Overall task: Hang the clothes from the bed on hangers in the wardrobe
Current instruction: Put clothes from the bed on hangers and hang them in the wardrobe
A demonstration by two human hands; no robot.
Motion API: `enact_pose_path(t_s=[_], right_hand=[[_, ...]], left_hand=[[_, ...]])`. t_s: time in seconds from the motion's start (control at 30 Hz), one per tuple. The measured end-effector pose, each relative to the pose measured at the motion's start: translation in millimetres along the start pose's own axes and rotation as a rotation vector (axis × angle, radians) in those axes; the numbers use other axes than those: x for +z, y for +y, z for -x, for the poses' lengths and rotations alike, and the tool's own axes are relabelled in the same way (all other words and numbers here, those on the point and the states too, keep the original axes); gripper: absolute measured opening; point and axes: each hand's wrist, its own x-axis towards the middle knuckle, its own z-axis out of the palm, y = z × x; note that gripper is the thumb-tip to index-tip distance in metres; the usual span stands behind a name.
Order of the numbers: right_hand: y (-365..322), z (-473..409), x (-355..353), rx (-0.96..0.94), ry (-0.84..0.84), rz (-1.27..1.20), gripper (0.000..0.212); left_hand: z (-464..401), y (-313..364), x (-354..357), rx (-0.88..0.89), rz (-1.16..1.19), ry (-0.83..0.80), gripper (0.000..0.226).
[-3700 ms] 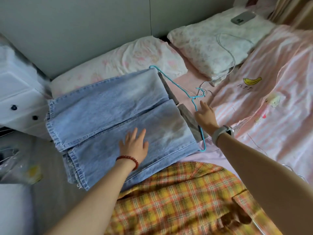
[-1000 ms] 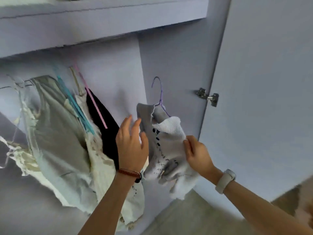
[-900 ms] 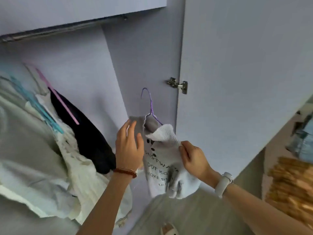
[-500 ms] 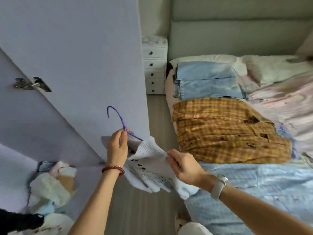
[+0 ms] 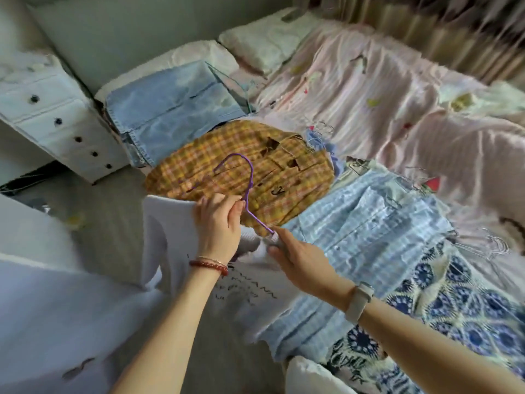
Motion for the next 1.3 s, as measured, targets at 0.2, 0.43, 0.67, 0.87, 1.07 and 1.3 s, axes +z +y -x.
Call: enact_pose_path(t_s=[0.2,0.43,0.67,0.87,1.07,1.3], right_hand=[[28.8,-68.0,-29.8,0.048,0.403,-0.312,0.032],[23.4,-174.4,-59.8,-0.120,0.436,-0.518,0.028],[52.5,-258.0,-84.8,-0.053,0.533,-0.740,0.020],[172.7,-310.2,-67.0,0.200,0.540,-0.579,0.014],[273.6,-332.3,-37.5,0.329,0.281,-0.458,0.042],[314.4,-321.3,-21.0,0.440,0.000,-0.187,0.049]], left_hand=[[-108.4,38.3,55.2,0.064,0.013,-0.010,0.039],[-197.3,10.0,59.3,0.004,-0.068,0.230,0.036],[-275.1,15.0,105.4,0.001,-0.079,0.209,0.042],[-232.8,-3.7,203.3,-0.366,-0.136,-0.326,0.049],[-145.5,-46.5,283.0,-0.545,-0.288,-0.920,0.057],[-126.5,-52.8,312.3,-0.574,-0.212,-1.034,0.053]])
